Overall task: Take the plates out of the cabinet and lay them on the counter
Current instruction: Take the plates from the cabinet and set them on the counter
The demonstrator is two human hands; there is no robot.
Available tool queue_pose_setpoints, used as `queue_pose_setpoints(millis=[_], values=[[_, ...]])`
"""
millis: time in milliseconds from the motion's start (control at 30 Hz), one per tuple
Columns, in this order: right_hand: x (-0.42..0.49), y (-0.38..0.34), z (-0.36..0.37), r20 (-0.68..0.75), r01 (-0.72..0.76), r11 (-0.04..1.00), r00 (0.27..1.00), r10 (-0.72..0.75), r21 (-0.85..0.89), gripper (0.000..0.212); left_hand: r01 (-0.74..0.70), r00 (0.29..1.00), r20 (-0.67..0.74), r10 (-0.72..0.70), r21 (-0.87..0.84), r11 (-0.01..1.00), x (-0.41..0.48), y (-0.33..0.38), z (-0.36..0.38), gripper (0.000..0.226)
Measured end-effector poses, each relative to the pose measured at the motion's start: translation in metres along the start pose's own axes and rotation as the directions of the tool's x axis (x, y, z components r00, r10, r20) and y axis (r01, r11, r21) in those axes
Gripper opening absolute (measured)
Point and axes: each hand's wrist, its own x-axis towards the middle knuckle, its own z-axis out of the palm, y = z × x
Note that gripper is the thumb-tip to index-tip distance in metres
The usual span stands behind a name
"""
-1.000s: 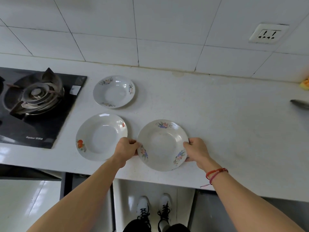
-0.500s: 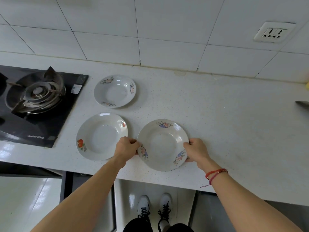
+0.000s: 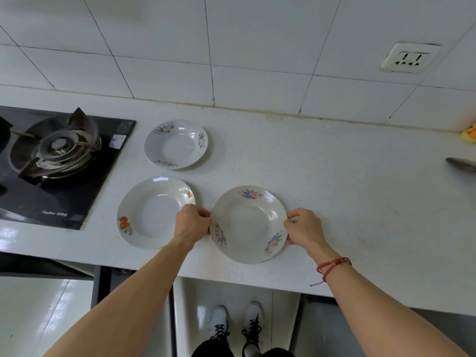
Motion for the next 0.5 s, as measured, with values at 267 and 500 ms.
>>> queue_pose_setpoints(millis=[267,500], values=[[0.001,0.002,0.001,-0.026,0.033,0.999,0.999,-0.034,-0.027,0.021,0.002,1.0,-0.001,-0.002,0.015,1.0,-0.001,0.005,0.003,0.026],[0.012,-0.019,-0.011,-0.069,0.078,0.997,0.995,-0.078,0.005,0.026,-0.042,0.999,-0.028,0.042,0.021,0.999,0.012,0.033,-0.007,0.024]])
